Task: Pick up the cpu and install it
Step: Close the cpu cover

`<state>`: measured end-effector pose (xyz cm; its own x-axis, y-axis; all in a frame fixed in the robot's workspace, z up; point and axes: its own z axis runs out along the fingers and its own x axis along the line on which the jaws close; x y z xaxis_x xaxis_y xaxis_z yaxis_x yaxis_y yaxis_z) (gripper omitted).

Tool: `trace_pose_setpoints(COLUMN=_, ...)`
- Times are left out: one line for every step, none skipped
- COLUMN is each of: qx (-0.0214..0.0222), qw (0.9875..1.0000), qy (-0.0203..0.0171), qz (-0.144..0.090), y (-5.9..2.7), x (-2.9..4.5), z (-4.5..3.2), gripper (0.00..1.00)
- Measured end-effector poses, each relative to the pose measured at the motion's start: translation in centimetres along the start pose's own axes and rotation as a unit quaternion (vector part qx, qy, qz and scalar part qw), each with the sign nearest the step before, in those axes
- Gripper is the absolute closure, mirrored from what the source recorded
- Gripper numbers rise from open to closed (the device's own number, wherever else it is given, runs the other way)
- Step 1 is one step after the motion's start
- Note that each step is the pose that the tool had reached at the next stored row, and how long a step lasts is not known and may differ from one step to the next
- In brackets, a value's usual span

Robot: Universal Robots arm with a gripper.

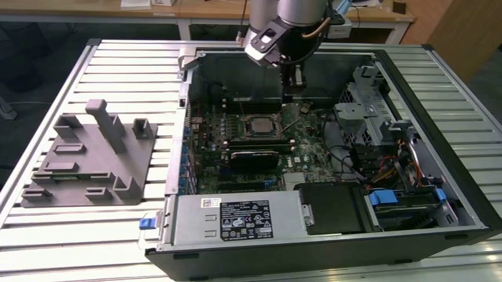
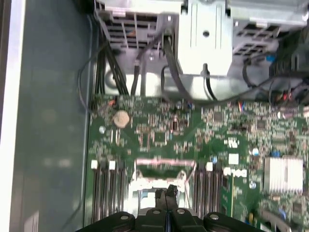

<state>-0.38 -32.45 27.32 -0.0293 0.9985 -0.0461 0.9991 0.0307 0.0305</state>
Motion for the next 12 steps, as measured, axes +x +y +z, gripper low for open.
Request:
trace_pose_setpoints(qx=0.0, qw=1.0, qy=-0.0001, qz=0.0, y=0.39, x=0.01, z=0.01, gripper=0.89)
trace_pose_setpoints(qx=0.0, qw=1.0, qy=-0.0002, qz=0.0, y=0.74, x=0.02, z=0.02, gripper=0.89)
trace_pose_setpoints(qx=0.0, qw=1.0, qy=-0.0003, qz=0.0, y=1.08, x=0.04, z=0.03, gripper=0.89)
trace_pose_setpoints(qx=0.0001, qw=1.0, qy=-0.0004, qz=0.001, y=1.42, x=0.05, z=0.05, gripper=0.89)
trace_pose_setpoints(qx=0.0, qw=1.0, qy=-0.0004, qz=0.001, y=1.74, x=0.06, z=0.07, gripper=0.89)
trace_pose_setpoints(qx=0.0001, qw=1.0, qy=-0.0005, qz=0.001, y=2.02, x=0.07, z=0.09, gripper=0.89)
trace_pose_setpoints(qx=0.0001, qw=1.0, qy=-0.0006, qz=0.002, y=2.28, x=0.07, z=0.11, gripper=0.89)
trace_pose_setpoints(qx=0.0001, qw=1.0, qy=-0.0006, qz=0.002, y=2.57, x=0.07, z=0.15, gripper=0.89)
trace_pose_setpoints(qx=0.0002, qw=1.0, qy=-0.0007, qz=0.003, y=2.84, x=0.08, z=0.19, gripper=0.89)
trace_pose_setpoints(qx=0.0001, qw=1.0, qy=-0.0006, qz=0.003, y=3.07, x=0.08, z=0.24, gripper=0.89)
trace_pose_setpoints(qx=0.0002, qw=1.0, qy=-0.0007, qz=0.004, y=3.23, x=0.08, z=0.33, gripper=0.89)
trace_pose_setpoints(qx=0.0003, qw=1.0, qy=-0.0007, qz=0.005, y=3.35, x=0.08, z=0.45, gripper=0.89)
